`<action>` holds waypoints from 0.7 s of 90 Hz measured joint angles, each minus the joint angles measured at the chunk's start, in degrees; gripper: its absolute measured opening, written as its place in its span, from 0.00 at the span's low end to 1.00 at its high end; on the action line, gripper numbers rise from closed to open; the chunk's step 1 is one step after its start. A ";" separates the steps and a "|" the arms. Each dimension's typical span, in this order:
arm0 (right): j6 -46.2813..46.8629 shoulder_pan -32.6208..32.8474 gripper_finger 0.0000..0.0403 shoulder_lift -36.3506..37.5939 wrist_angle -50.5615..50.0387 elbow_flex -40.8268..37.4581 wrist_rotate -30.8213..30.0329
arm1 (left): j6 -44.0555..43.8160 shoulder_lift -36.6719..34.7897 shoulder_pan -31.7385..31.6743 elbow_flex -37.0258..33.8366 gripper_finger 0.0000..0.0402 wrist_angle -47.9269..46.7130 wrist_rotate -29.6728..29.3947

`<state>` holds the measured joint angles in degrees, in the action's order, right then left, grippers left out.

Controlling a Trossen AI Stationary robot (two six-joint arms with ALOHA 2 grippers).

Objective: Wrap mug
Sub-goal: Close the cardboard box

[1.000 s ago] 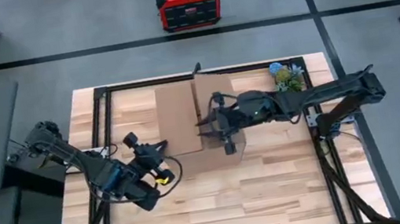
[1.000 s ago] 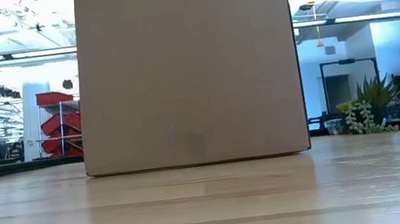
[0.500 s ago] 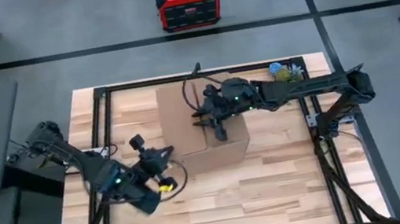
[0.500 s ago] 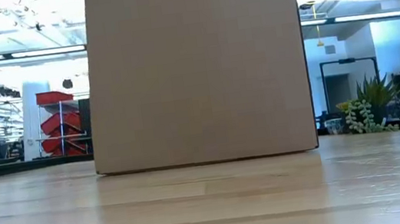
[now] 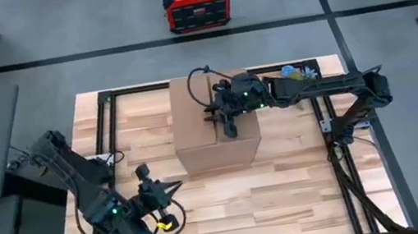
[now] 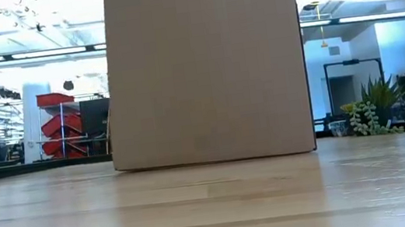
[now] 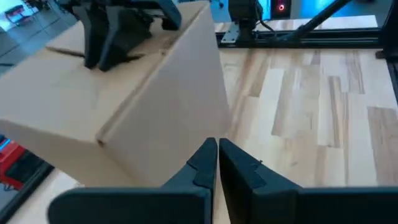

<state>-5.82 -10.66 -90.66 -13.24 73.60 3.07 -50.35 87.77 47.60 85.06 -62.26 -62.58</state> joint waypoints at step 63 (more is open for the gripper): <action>3.46 0.56 0.29 -0.46 5.66 -0.28 -0.24 | -2.93 2.16 0.45 0.04 0.00 0.02 -3.09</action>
<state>-2.37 -10.10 -91.11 -7.57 73.32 2.83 -53.28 89.93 48.05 85.10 -62.24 -65.67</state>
